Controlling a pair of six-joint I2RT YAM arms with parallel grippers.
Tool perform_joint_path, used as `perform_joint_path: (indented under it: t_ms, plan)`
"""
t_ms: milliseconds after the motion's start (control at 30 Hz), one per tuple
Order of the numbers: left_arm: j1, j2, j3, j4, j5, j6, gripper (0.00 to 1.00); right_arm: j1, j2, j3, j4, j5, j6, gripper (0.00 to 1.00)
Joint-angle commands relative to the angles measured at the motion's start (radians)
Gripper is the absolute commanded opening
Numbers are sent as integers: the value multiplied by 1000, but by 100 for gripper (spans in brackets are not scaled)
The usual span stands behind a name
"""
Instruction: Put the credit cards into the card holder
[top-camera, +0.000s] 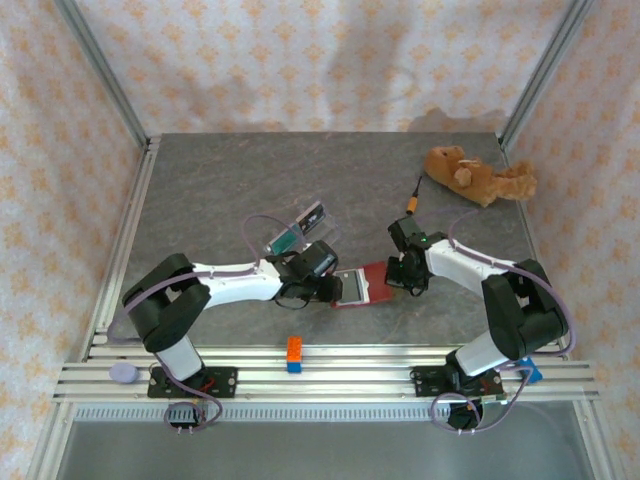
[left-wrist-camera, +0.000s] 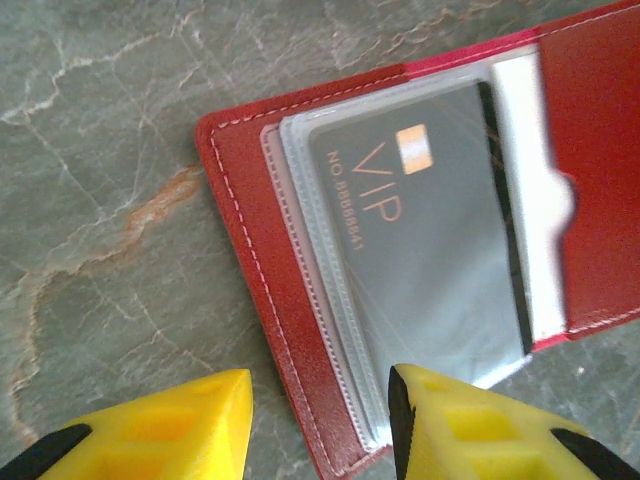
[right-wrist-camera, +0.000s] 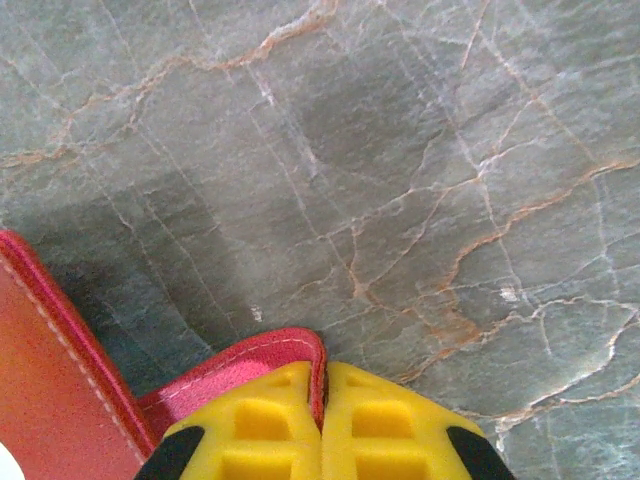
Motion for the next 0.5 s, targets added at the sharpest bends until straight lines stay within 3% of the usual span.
perform_joint_path:
  t_ms: [0,200,467]
  plan:
    - [9,30,-13,53,28,-34,42,6,-17,-19,-11,12,-20,0]
    - [22,61,-38,174,115,-86,37,7,-29,-26,-1,-7,-26,0]
    - [29,14,-72,250,144,-95,5,7,-42,-42,17,-41,-24,0]
